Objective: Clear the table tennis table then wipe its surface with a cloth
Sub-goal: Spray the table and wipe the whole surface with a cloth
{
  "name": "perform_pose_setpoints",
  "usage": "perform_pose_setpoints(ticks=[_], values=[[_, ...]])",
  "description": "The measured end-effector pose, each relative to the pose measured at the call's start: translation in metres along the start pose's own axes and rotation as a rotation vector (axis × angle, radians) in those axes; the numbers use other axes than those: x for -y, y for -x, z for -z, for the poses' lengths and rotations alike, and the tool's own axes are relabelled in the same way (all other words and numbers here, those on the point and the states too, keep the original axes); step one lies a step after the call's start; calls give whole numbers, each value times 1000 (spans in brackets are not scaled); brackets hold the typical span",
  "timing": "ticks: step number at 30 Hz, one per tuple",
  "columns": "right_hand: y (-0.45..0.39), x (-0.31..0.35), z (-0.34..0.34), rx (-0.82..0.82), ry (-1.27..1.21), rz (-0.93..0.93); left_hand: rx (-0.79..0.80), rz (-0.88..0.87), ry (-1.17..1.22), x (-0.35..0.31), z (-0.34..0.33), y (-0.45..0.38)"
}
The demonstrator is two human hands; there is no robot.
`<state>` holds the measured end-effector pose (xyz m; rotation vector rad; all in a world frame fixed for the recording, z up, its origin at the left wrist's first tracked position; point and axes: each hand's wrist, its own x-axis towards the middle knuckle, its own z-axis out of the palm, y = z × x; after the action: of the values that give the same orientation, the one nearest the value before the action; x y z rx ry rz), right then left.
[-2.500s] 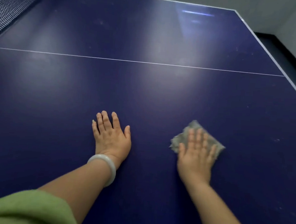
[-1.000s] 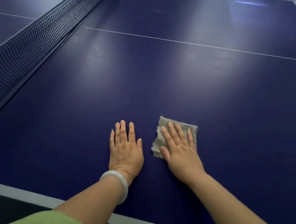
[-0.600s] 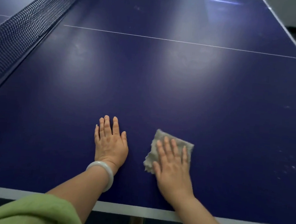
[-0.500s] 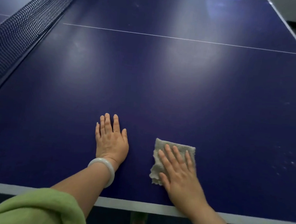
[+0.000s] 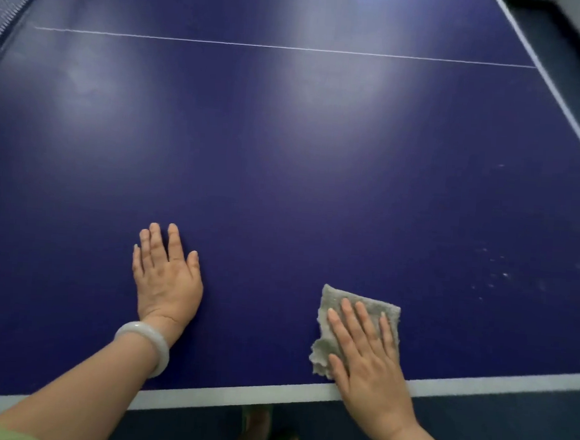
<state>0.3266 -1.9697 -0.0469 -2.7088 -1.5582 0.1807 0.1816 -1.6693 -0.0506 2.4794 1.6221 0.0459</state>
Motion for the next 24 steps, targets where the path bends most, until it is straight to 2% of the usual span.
perform_pose_setpoints(ticks=[4, 7, 9, 11, 14, 16, 18, 22, 24], values=[[17, -52, 4, 2, -22, -382, 31, -16, 125, -19, 9, 0], [8, -34, 5, -40, -59, -553, 40, -263, 165, -71, 6, 12], [6, -17, 4, -71, -62, -489, 62, -402, 197, -120, 2, 27], [13, -17, 3, -60, -47, -296, 102, -471, 233, -169, -2, 39], [33, -55, -1, -67, -3, -77, 173, -427, 206, -230, -11, 55], [44, -95, -1, -82, -9, -110, 210, -330, 141, -255, -19, 66], [52, -139, -1, -101, -43, -292, 178, -275, 104, -267, -29, 76], [46, -187, 0, -169, -137, -844, 87, -257, 2, -269, -47, 79], [35, -172, 0, -190, -130, -905, 88, -252, -32, -270, -49, 79]])
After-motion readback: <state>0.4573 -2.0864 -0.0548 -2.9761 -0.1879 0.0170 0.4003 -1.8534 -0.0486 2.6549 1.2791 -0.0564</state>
